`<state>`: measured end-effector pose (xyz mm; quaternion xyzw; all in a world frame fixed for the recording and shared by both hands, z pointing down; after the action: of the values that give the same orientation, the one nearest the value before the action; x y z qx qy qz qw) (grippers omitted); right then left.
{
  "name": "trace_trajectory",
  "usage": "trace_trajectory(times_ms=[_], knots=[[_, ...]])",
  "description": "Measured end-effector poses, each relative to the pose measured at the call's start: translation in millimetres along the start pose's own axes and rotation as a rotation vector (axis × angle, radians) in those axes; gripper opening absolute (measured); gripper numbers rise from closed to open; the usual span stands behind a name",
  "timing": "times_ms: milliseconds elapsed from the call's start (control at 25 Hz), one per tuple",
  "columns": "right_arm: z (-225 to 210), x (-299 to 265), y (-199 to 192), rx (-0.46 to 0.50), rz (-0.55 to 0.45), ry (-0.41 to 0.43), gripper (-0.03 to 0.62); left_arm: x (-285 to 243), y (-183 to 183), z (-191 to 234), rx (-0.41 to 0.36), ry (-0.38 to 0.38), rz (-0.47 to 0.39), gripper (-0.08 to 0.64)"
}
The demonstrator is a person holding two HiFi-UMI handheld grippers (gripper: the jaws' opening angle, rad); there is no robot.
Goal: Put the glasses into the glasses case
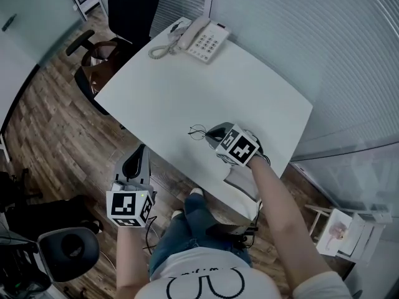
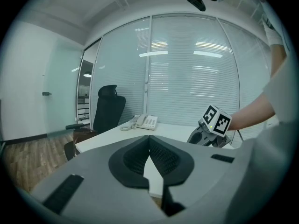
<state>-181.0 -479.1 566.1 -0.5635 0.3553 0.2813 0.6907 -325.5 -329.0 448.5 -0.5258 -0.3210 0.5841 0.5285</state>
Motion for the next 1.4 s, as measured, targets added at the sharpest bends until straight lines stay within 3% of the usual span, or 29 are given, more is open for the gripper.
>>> trace_trajectory(times_ms=[360, 640, 920, 1160, 1400], knots=[[20.1, 67.1, 42.2, 0.052, -0.055, -0.192, 0.018, 43.5, 32.6, -6.1, -0.037, -0.082, -0.089, 0.014], [71.8, 120.4, 53.9, 0.048, -0.064, -0.301, 0.018, 88.2, 33.7, -18.5, -0.036, -0.161, -0.122, 0.014], [124.8, 158.2, 20.9, -0.017, -0.033, -0.372, 0.018, 113.7, 17.2, -44.3, -0.034, -0.248, -0.110, 0.014], [138.1, 178.6, -17.2, -0.077, -0.015, -0.412, 0.018, 118.2, 8.9, -65.0, -0.044, -0.292, -0.091, 0.014], [142.0, 182.6, -62.3, -0.118, 0.036, -0.381, 0.018, 104.7, -2.9, -89.6, -0.033, -0.302, -0.057, 0.014]])
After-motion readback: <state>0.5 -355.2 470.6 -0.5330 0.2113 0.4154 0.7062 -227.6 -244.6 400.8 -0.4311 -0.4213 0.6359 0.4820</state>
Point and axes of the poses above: the fingertips, and each gripper's own axes: x backward along the fingers, z to its left, y out of its top, the point moved 3 cm from there along x, backward along the fingers, and after that the axes turned 11 degrees about x, right-handed, at the moved point
